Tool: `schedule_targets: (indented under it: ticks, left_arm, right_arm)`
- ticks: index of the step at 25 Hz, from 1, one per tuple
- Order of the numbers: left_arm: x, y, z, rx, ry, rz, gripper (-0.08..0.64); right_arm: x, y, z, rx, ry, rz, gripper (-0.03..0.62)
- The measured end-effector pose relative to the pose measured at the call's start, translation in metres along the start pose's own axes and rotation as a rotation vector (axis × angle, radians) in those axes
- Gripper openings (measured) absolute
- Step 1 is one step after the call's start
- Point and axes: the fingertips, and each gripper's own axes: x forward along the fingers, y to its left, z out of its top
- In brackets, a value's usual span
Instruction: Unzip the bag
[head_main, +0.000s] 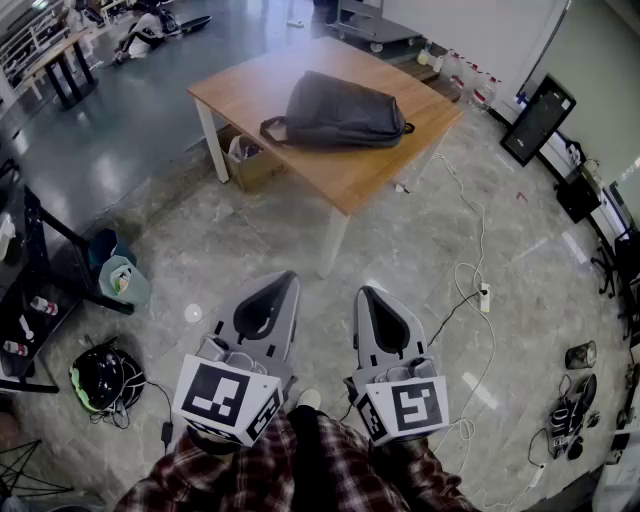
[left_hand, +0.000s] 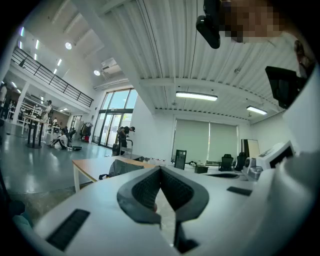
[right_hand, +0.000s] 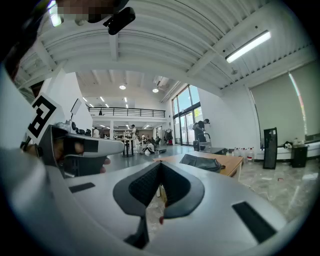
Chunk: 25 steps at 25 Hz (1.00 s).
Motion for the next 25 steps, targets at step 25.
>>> schedule_targets:
  ticks: [25]
  left_arm:
    - [0.168, 0.317, 0.05, 0.013, 0.022, -0.195, 0.009]
  right_arm:
    - [0.341, 0.038, 0.024, 0.023, -0.011, -0.219, 0.008]
